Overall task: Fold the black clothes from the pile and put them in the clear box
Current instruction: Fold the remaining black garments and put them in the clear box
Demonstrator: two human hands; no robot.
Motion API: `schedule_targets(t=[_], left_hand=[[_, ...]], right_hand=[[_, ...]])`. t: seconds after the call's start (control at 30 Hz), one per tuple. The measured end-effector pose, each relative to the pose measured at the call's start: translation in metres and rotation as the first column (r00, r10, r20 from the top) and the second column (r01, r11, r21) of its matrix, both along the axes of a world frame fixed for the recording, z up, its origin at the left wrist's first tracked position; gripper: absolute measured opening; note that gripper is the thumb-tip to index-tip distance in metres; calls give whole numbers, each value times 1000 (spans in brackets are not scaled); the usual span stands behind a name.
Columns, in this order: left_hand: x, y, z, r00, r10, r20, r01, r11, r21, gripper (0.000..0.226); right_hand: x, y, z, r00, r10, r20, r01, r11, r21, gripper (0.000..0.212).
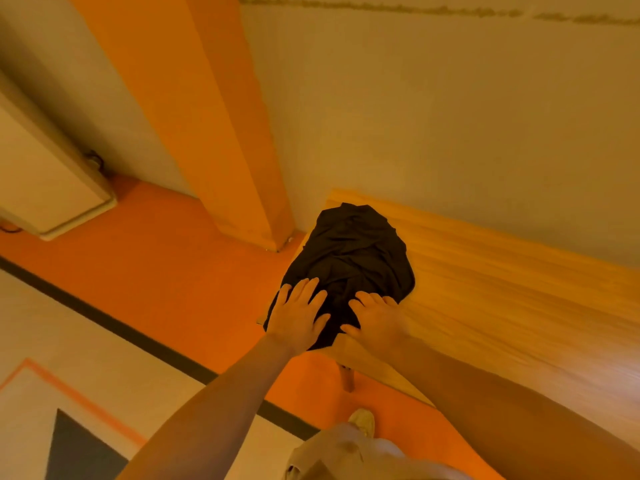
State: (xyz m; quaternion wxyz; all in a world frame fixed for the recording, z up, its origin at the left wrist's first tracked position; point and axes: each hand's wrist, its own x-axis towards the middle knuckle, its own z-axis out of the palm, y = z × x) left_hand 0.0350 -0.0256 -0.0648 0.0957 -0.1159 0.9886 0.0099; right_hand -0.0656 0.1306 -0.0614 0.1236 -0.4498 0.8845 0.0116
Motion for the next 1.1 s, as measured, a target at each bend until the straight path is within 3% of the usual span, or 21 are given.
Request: schedule_targets(t=[0.13,0.23,0.3,0.4,0.53,0.63,0.7,0.8,0.93,1.1], left_hand=[[-4,-11,-1,1000,-3,-26,4,999,42,53],[-12,-13,1,999,35,-33,-32,997,74,55],[-15,-11,4,996,76,-48,-69,988,137,60],[-23,-13,4,986,143,-81,-122,967,226,70],[-34,-16,8,957,257,-136,-202,924,324,86],[-55,-16,18,938,261,-229,-139,886,442,89],[-73,-9,31,926,198,-321,-12,866,500,77],[-94,13,57,866,135,-481,119,879,461,38],[-102,23,85,761,199,-617,76,918,390,24],[-90,3,84,766,281,-578,-62,927,369,19]], right_hand=[[-8,-11,2,1000,-28,-8,28,1000,15,32],[-16,-8,4,983,-151,103,165,975,-147,31],[-22,-3,8,936,-261,238,325,898,-295,30],[-35,3,21,862,-291,415,478,738,-476,23],[-49,5,55,837,-206,508,513,618,-596,18],[-55,6,83,828,-168,535,525,568,-634,17],[-59,7,98,842,-120,526,493,568,-659,17],[-65,11,114,890,-63,452,396,596,-698,18],[-79,24,131,906,-40,422,370,564,-738,16],[-106,50,147,915,-132,382,392,516,-761,16]])
